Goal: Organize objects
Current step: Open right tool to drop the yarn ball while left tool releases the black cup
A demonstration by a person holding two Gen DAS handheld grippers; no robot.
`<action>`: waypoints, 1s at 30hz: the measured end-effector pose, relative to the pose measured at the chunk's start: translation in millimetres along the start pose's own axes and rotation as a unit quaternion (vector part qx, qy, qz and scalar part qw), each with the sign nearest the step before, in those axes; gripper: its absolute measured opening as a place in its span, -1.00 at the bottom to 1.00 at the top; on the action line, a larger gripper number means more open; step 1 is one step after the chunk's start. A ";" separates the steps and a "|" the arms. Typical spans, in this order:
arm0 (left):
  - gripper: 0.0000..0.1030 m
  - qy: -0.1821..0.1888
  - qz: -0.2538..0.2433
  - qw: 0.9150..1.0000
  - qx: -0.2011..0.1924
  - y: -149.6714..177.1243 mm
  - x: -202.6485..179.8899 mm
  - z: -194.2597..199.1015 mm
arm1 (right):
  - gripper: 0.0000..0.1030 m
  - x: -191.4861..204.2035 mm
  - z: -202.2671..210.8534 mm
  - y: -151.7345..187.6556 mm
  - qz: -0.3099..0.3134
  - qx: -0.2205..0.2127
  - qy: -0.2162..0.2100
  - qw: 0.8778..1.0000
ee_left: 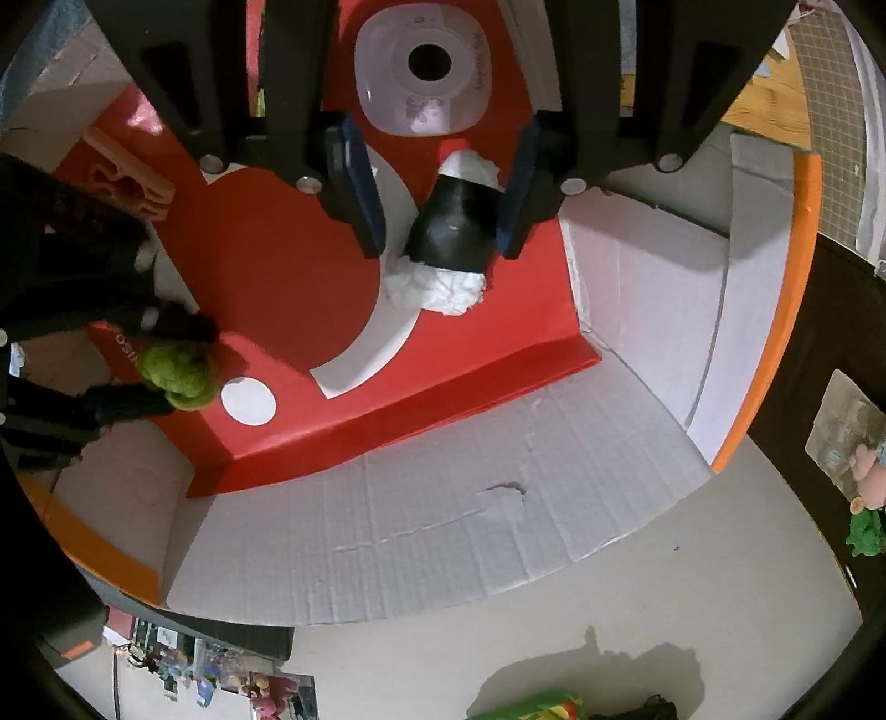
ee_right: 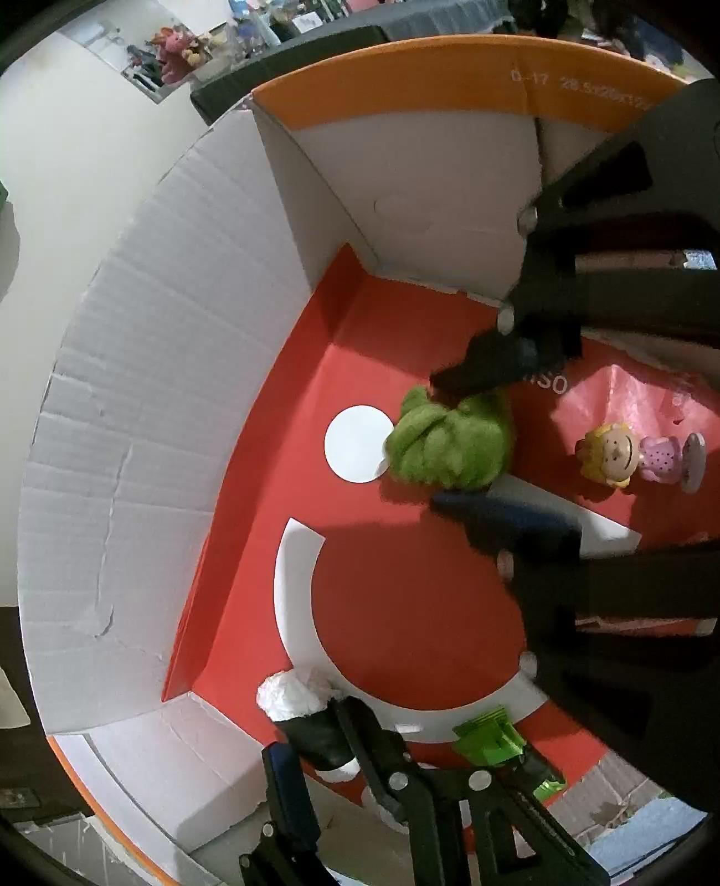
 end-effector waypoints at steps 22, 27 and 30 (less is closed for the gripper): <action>0.17 0.028 0.006 0.999 -0.015 25.7 1.8 40.6 | 0.23 -8.8 37.6 38.4 0.012 -0.032 0.020 0.999; 0.28 0.035 0.013 0.999 -0.032 36.3 -1.3 70.4 | 0.24 -10.8 60.7 51.1 0.011 -0.050 0.020 0.999; 0.28 0.039 0.016 0.998 -0.041 35.9 -2.6 85.3 | 0.25 -12.9 73.1 59.1 0.008 -0.058 0.022 0.998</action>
Point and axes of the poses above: each gripper's, at about its wrist camera, not at the fingertips, and z roughly against the way its jaws point, x to its left, y to its underside, the point moved 4 cm from there along -z, roughly the way its jaws point, and after that the axes turned 14 degrees about z, right-handed, at the moved point
